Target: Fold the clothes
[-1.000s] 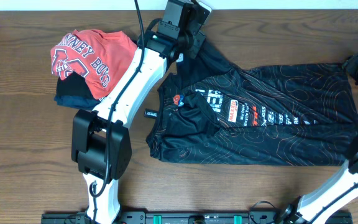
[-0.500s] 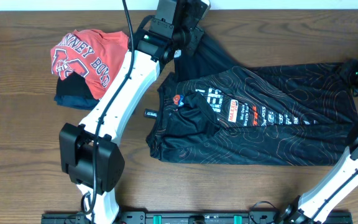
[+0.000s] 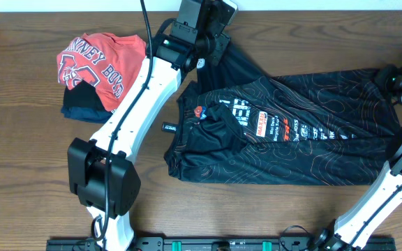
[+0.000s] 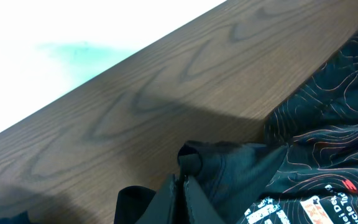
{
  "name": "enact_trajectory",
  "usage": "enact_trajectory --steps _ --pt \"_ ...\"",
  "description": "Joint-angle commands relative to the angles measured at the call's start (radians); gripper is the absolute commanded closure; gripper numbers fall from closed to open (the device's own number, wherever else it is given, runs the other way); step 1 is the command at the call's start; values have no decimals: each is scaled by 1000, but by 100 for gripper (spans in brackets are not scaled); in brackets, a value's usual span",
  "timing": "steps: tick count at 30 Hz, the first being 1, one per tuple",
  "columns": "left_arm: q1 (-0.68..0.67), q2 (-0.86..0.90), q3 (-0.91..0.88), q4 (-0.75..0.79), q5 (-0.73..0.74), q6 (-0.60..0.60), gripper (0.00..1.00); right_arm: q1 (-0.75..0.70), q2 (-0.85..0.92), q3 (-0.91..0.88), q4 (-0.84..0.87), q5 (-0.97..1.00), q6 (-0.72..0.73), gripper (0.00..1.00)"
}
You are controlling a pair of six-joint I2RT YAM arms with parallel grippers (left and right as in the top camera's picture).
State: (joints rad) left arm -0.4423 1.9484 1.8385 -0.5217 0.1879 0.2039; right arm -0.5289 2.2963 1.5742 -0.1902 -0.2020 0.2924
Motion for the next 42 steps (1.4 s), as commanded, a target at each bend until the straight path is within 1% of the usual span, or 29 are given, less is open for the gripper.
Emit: enact_trajectory --steps 1,6,12,16,22,27,28,29,30,31,34,37,39,42 --pt "-2 -15 6 -3 10 2 94 -1 29 -3 -15 -38 -1 99" --pt "-2 -15 6 -16 10 2 94 -29 -35 -3 -16 -87 11 99" --pt "-2 -17 6 -47 10 2 94 -74 -140 -3 -69 -87 7 99" --pt "-2 -37 6 -94 6 5 94 -108 -196 -3 -111 -87 5 99" --pt "-2 -84 6 -164 -6 5 94 -145 -234 -3 -170 -113 5 99" --pt "-2 -86 5 -195 -6 6 94 -143 -232 -4 -197 -169 -2 99" --pt "-3 -86 5 -195 -6 6 94 -134 -228 -5 -196 -167 -3 89" --pt "-3 -86 5 -193 -6 6 94 -124 -224 -5 -194 -157 -6 76" --pt "-3 -86 5 -192 -6 6 94 -111 -219 -5 -190 -137 -5 68" --pt "-2 -86 5 -189 -6 6 94 -98 -214 -5 -182 -114 -5 64" --pt "-2 -86 5 -187 -6 6 94 -45 -187 -5 -138 -2 -5 57" --pt "-2 -86 5 -187 -6 6 94 7 -148 -5 -90 65 -6 56" --pt "-2 -86 5 -187 -6 6 94 39 -121 -5 -58 97 -5 53" --pt "-3 -86 5 -188 -5 5 94 70 -88 -5 -25 154 10 53"
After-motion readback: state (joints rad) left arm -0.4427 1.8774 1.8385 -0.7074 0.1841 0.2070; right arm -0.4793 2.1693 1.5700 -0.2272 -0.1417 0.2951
